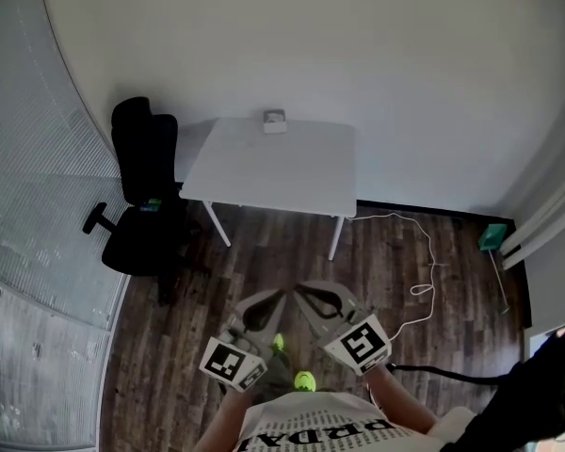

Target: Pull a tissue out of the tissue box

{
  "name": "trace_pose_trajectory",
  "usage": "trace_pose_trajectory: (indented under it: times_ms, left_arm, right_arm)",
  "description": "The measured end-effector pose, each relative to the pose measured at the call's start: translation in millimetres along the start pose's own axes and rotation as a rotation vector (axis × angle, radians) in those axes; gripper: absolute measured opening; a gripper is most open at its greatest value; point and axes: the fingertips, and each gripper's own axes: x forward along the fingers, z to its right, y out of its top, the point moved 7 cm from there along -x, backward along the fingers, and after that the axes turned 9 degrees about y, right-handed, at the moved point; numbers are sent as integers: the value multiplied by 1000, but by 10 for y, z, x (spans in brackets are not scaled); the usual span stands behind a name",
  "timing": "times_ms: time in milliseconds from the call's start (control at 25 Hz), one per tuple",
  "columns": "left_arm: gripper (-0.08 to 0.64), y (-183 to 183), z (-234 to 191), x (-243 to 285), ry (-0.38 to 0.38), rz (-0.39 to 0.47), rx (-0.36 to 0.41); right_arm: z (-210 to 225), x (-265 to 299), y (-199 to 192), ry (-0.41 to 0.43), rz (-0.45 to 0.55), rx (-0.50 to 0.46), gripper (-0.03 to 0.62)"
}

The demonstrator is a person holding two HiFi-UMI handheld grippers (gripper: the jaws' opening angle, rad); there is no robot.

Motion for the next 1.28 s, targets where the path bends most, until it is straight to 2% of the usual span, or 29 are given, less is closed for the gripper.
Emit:
trace_pose_trajectory:
  times_ms: [480, 800, 1280]
  left_arm:
    - [-5, 65, -592, 578, -26, 17, -16]
    - [-5, 189, -1233, 937, -48, 20, -14]
    - [-5, 360, -2153, 1264, -76, 37, -21]
  right_arm:
    - [625, 488, 38, -20, -24, -9, 8]
    - [1078, 1075, 143, -41, -22, -9, 8]
    - [1526, 1924, 269, -70, -34, -14, 8]
